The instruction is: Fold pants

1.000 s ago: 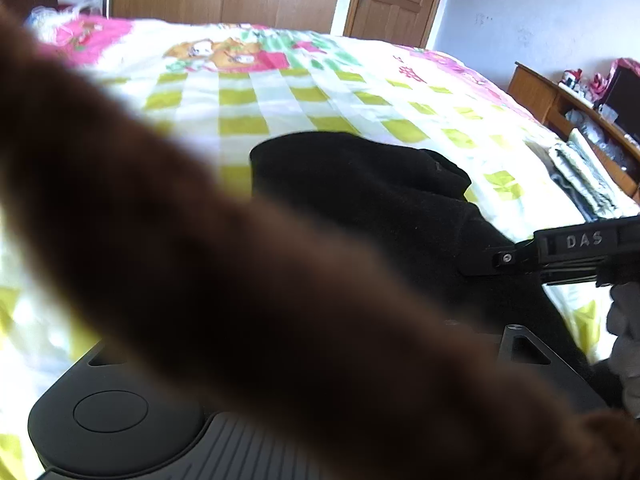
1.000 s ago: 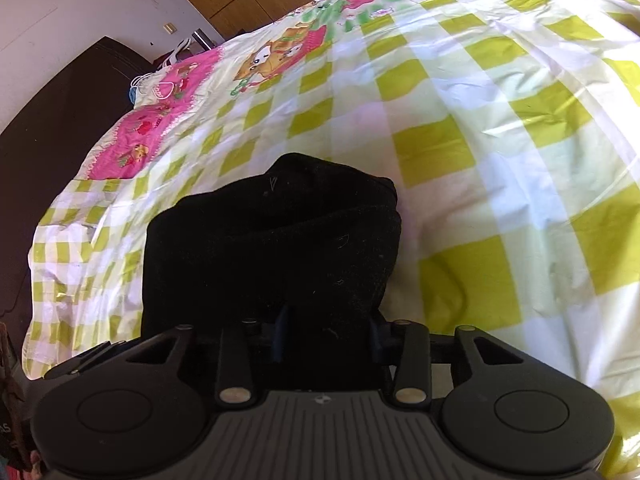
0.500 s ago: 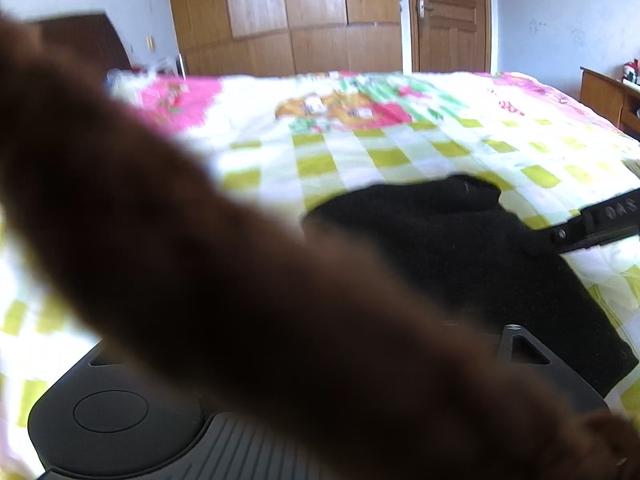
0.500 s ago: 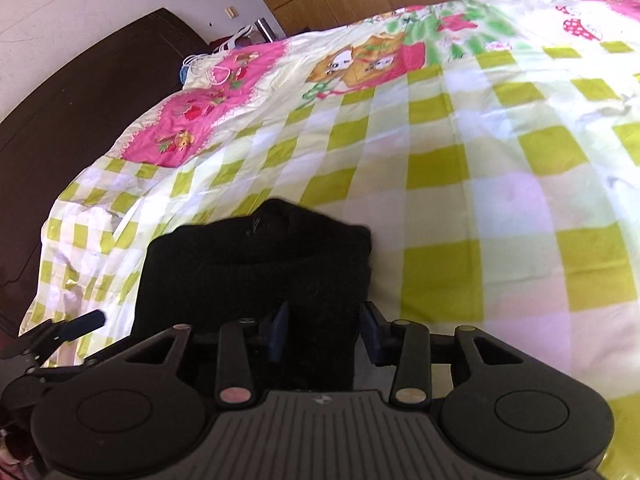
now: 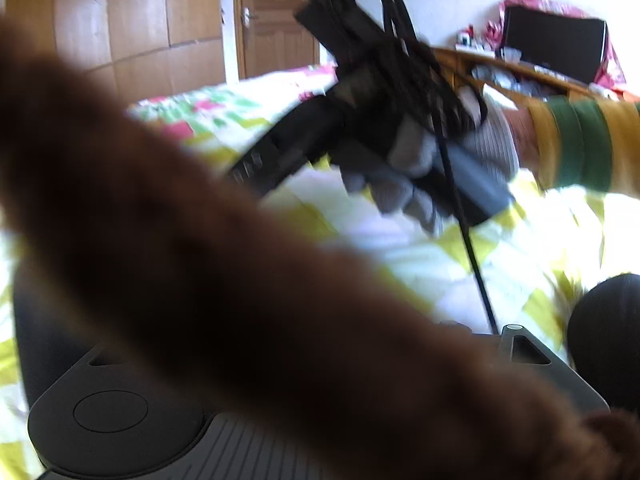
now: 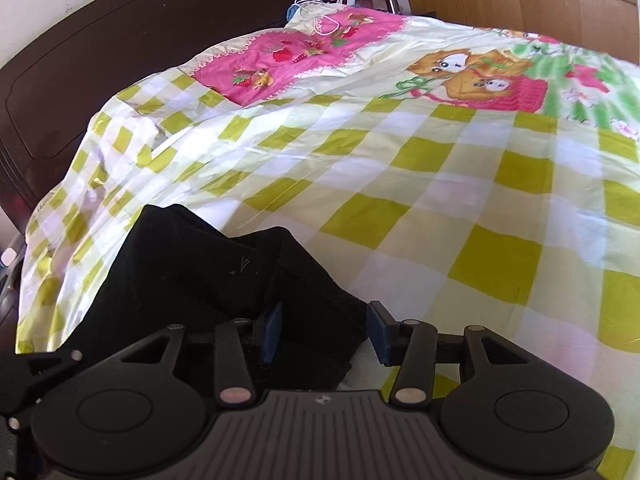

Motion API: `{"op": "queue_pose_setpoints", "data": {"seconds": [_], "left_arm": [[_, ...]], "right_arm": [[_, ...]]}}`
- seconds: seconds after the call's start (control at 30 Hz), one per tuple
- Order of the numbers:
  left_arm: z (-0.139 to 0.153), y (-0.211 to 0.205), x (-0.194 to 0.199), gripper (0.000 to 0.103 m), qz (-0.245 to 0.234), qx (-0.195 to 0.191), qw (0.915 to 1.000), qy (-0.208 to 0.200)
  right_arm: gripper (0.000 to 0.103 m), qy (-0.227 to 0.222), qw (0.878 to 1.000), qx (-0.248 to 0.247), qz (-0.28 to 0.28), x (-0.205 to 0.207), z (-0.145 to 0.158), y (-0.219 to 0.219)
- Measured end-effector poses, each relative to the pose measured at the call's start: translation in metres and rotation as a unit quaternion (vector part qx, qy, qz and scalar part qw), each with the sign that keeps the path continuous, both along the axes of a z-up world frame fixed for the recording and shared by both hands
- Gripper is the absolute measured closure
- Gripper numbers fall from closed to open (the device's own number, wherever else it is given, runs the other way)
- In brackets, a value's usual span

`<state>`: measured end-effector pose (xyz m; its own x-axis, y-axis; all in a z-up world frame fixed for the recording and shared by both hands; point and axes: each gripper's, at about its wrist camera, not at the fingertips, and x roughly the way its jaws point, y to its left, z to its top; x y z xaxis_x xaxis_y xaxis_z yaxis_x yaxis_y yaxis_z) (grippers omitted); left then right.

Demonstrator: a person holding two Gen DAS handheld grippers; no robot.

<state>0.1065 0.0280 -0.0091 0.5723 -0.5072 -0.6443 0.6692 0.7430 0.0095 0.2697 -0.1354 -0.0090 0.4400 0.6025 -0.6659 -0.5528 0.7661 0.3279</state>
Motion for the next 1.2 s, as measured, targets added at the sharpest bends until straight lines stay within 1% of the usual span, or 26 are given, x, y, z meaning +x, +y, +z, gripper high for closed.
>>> {"op": "queue_pose_setpoints", "data": {"seconds": [0.03, 0.07, 0.13, 0.23, 0.3, 0.33, 0.37, 0.4, 0.47, 0.5, 0.53, 0.57, 0.6, 0.67, 0.7, 0.77, 0.8, 0.83, 0.87, 0.9, 0.93, 1.0, 1.03, 1.1, 1.13, 1.2], "left_arm": [[-0.005, 0.001, 0.001, 0.020, -0.001, -0.001, 1.0000, 0.005], [-0.008, 0.003, 0.004, 0.020, 0.001, -0.009, 0.9998, 0.015], [-0.012, 0.007, 0.008, 0.020, 0.006, -0.022, 0.9993, 0.031], [-0.017, 0.002, 0.005, 0.020, 0.003, -0.005, 0.9997, 0.022], [-0.019, -0.001, 0.000, 0.020, -0.001, 0.008, 0.9998, 0.016], [-0.020, -0.001, -0.001, 0.020, -0.001, 0.009, 0.9999, 0.014], [-0.020, 0.000, 0.000, 0.020, 0.001, 0.005, 0.9999, 0.014], [-0.019, 0.002, 0.001, 0.019, 0.004, 0.000, 0.9998, 0.017], [-0.017, 0.005, 0.002, 0.019, 0.009, -0.012, 0.9996, 0.022], [-0.016, 0.006, 0.002, 0.019, 0.009, -0.014, 0.9997, 0.021], [-0.015, 0.007, 0.001, 0.019, 0.010, -0.014, 0.9997, 0.019], [-0.015, 0.008, 0.000, 0.019, 0.010, -0.014, 0.9997, 0.016], [-0.013, 0.009, -0.002, 0.019, 0.011, -0.018, 0.9997, 0.015], [-0.008, 0.014, -0.004, 0.019, 0.012, -0.029, 0.9993, 0.018], [-0.007, 0.016, -0.003, 0.019, 0.016, -0.030, 0.9993, 0.019], [-0.007, 0.021, -0.001, 0.018, 0.024, -0.025, 0.9992, 0.020], [-0.008, 0.023, -0.001, 0.017, 0.024, -0.026, 0.9991, 0.022], [-0.008, 0.023, -0.001, 0.017, 0.025, -0.025, 0.9992, 0.020], [-0.008, 0.024, 0.000, 0.016, 0.026, -0.023, 0.9992, 0.018], [-0.007, 0.025, 0.002, 0.016, 0.031, -0.020, 0.9992, 0.015], [-0.005, 0.026, 0.002, 0.016, 0.041, -0.016, 0.9990, 0.012], [0.002, 0.033, 0.003, 0.016, 0.057, -0.024, 0.9980, 0.016], [0.004, 0.036, 0.003, 0.018, 0.070, -0.024, 0.9972, 0.015], [0.010, 0.044, -0.003, 0.018, 0.102, -0.018, 0.9946, 0.011], [0.013, 0.048, -0.006, 0.017, 0.116, -0.020, 0.9930, 0.011], [0.019, 0.055, -0.014, 0.017, 0.146, -0.026, 0.9889, 0.009]], "right_arm": [[0.067, 0.007, 1.000, 0.001, -0.004, 0.002, -0.003, -0.002], [0.071, 0.014, 1.000, -0.007, -0.016, 0.004, -0.005, -0.001], [0.081, 0.018, 0.999, -0.003, -0.032, 0.009, -0.005, -0.001], [0.086, 0.013, 0.998, 0.005, -0.064, 0.027, -0.007, 0.002], [0.086, -0.007, 0.994, -0.026, -0.103, 0.040, -0.013, 0.007], [0.086, -0.001, 0.993, -0.023, -0.119, 0.048, -0.016, 0.005], [0.086, 0.008, 0.991, -0.007, -0.133, 0.055, -0.015, 0.000], [0.086, 0.001, 0.991, 0.009, -0.137, 0.054, -0.010, -0.004], [0.085, -0.002, 0.991, 0.032, -0.132, 0.044, 0.005, -0.014], [0.080, 0.000, 0.990, 0.047, -0.130, 0.036, 0.011, -0.018], [0.079, -0.003, 0.991, 0.068, -0.114, 0.024, 0.019, -0.022], [0.076, -0.011, 0.994, 0.072, -0.086, 0.012, 0.027, -0.020], [0.065, -0.018, 0.996, 0.064, -0.064, 0.000, 0.034, -0.014], [0.065, -0.015, 0.998, 0.057, 0.008, -0.019, 0.042, 0.010], [0.065, -0.010, 0.998, 0.052, 0.030, -0.022, 0.042, 0.022], [0.068, 0.005, 0.998, 0.034, 0.043, -0.018, 0.027, 0.051], [0.074, 0.014, 0.999, 0.023, 0.027, -0.009, 0.015, 0.062], [0.086, 0.017, 1.000, 0.012, 0.007, 0.002, 0.004, 0.069], [0.088, 0.016, 1.000, 0.004, -0.009, 0.012, -0.007, 0.075], [0.090, 0.026, 0.999, 0.009, -0.029, 0.020, -0.015, 0.075], [0.091, 0.031, 0.998, 0.026, -0.057, 0.024, -0.015, 0.072], [0.089, -0.003, 0.995, 0.012, -0.099, 0.022, -0.001, 0.064], [0.087, -0.014, 0.993, 0.021, -0.118, 0.018, 0.007, 0.054], [0.082, -0.014, 0.989, 0.046, -0.143, 0.005, 0.026, 0.030], [0.079, -0.017, 0.987, 0.043, -0.151, -0.005, 0.034, 0.020], [0.079, -0.022, 0.986, 0.025, -0.161, -0.029, 0.045, 0.005]]}}
